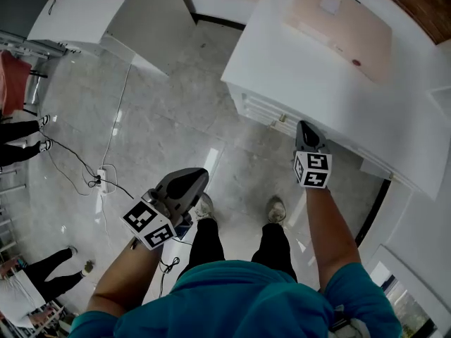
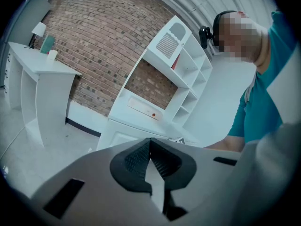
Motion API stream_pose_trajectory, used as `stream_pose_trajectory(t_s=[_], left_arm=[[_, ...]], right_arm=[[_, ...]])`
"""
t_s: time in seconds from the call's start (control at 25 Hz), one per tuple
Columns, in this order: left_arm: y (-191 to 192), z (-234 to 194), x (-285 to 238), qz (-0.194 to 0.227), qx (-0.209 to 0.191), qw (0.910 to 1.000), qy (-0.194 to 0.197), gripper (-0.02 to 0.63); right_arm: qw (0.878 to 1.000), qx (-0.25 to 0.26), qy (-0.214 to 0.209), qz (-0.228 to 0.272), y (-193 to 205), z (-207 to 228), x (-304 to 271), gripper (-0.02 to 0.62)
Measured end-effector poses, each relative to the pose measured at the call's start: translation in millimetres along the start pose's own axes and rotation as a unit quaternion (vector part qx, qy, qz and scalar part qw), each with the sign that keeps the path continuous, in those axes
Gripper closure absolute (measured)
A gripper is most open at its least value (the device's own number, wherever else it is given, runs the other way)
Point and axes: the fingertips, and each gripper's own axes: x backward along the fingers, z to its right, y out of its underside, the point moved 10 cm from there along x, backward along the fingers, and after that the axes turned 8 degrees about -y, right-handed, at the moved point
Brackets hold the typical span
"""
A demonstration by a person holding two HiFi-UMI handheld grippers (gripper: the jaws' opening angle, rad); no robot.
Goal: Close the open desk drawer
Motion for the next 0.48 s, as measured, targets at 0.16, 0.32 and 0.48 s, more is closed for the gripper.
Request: stream_pose_trajectory(t_s=[0.16, 0.32, 0.48], left_arm=[[-9.9, 9.8, 11.4, 0.012, -0.007, 0.9999, 0.004, 0.600], [-24.9, 23.0, 29.7, 0.029, -0.019, 0.9994, 0.003, 0.600], [-43.5, 37.5, 53.5, 0.053, -0.032, 0.9981, 0.002, 0.600]], right_arm=[[1.000, 0.020, -0.013, -0.013, -7.4, -15.7, 16.9, 0.574], [0.999, 0.037, -0.031, -0.013, -20.8, -34.8, 46.1, 0.574], [0.998, 0.051, -0.046, 0.005, -49.1, -50.7, 80.7, 0.574]])
